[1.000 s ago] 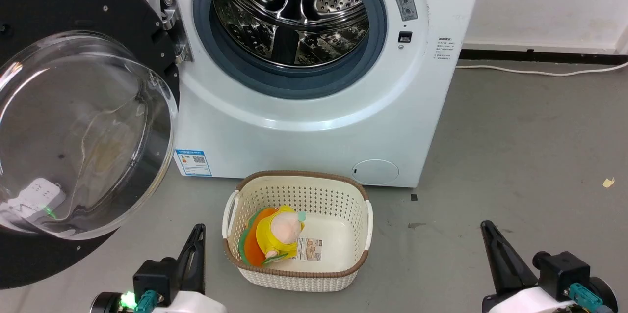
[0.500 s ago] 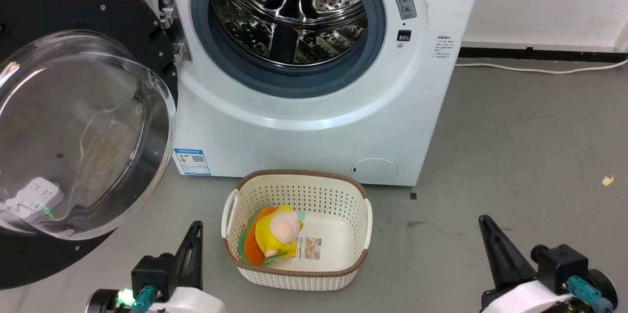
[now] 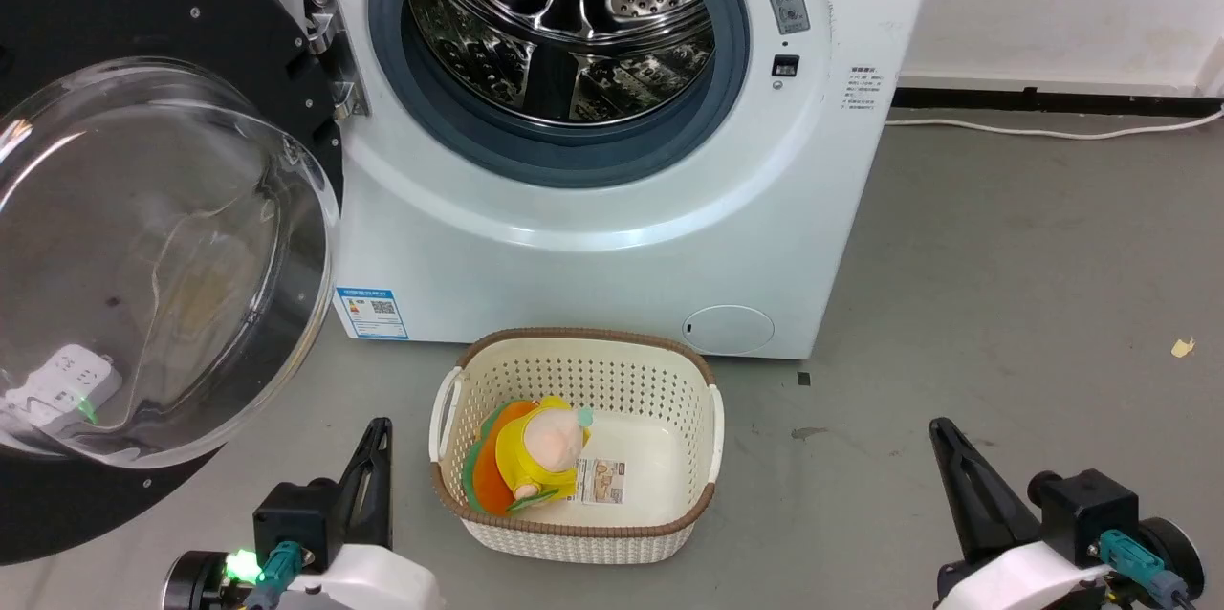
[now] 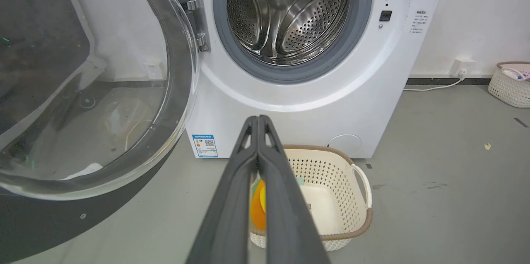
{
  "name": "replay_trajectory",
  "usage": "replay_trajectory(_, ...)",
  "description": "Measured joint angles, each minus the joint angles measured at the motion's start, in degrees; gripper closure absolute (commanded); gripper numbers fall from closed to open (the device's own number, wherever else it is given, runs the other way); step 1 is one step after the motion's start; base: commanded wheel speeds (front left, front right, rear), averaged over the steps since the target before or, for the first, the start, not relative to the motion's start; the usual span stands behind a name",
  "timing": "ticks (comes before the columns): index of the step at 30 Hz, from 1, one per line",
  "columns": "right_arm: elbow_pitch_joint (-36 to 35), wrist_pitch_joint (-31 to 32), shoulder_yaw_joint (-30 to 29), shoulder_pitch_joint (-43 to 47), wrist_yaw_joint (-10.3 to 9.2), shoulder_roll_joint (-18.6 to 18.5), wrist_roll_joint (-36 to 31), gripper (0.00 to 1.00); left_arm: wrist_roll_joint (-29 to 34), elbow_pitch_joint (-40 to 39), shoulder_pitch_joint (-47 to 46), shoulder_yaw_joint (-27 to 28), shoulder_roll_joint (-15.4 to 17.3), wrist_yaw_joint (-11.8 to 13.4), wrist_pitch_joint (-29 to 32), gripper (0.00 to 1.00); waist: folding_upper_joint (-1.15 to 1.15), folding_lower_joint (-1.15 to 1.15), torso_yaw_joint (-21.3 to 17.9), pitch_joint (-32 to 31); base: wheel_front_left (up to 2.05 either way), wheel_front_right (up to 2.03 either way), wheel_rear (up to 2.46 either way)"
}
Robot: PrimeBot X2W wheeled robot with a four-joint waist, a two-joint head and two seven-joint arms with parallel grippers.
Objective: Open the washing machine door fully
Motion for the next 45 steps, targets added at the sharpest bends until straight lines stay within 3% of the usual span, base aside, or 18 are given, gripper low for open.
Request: replay_trajectory(45,-2.5,4.1,-0.1,-1.0,0.0,0.0,-2.2,1.0,3.5,-2.6,-0.3,2.9,-2.1,-1.2,4.3,1.0,0.0,-0.01,-0.4,0.6,0.0,0.0,0.0)
